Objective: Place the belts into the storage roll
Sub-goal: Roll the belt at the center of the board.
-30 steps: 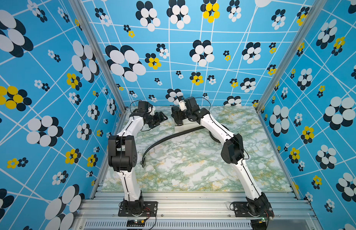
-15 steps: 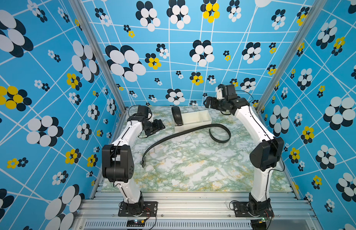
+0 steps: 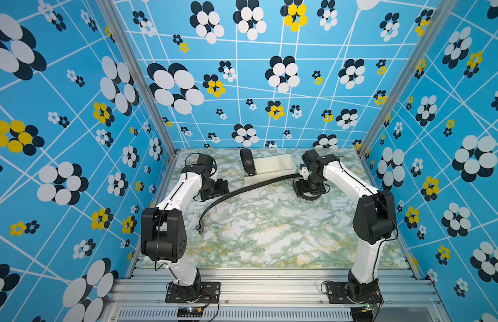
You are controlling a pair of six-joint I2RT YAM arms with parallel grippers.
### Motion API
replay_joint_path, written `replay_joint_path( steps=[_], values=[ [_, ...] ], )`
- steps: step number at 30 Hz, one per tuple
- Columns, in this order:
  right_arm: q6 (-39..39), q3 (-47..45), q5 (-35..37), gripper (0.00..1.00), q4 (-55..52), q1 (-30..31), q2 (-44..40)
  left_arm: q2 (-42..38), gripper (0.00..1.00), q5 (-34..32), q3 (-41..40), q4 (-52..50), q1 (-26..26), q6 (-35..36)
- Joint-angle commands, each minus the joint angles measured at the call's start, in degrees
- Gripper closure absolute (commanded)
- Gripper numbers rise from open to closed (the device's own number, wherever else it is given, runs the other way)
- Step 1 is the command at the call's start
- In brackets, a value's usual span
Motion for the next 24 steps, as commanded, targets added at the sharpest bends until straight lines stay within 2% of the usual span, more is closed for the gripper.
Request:
replay_joint_path(
  steps=[1, 6, 11, 13, 18, 24],
  values=[
    [-0.96, 0.23, 2.79, 0.21, 3.59, 0.18, 2.2, 2.41, 0.16, -1.22, -0.02, -1.17, -0.07, 3.79],
    [-3.08, 4.86, 2.58, 0.24, 3.93, 0.22, 8.48, 5.79, 0.16, -1.63, 1.69, -1.82, -0.08, 6.41],
    [-3.93, 10.37, 1.52, 0.32, 3.54, 0.27, 15.68, 8.89, 0.16, -2.11, 3.73, -1.8, -0.06, 8.28],
    [-3.71, 12.37, 1.51, 0.39, 3.26, 0.22, 17.56, 10.78, 0.17, -2.57, 4.79, -2.1, -0.25, 8.93],
    [-2.42, 14.07, 0.46, 0.7, 2.66, 0.25, 19.59, 15.13, 0.21, -3.88, 6.94, -2.99, -1.12, 10.23],
    [0.86, 8.88, 1.5, 0.89, 4.5, 0.22, 16.1, 17.65, 0.43, -4.3, 6.22, -3.78, -2.23, 10.11]
  ],
)
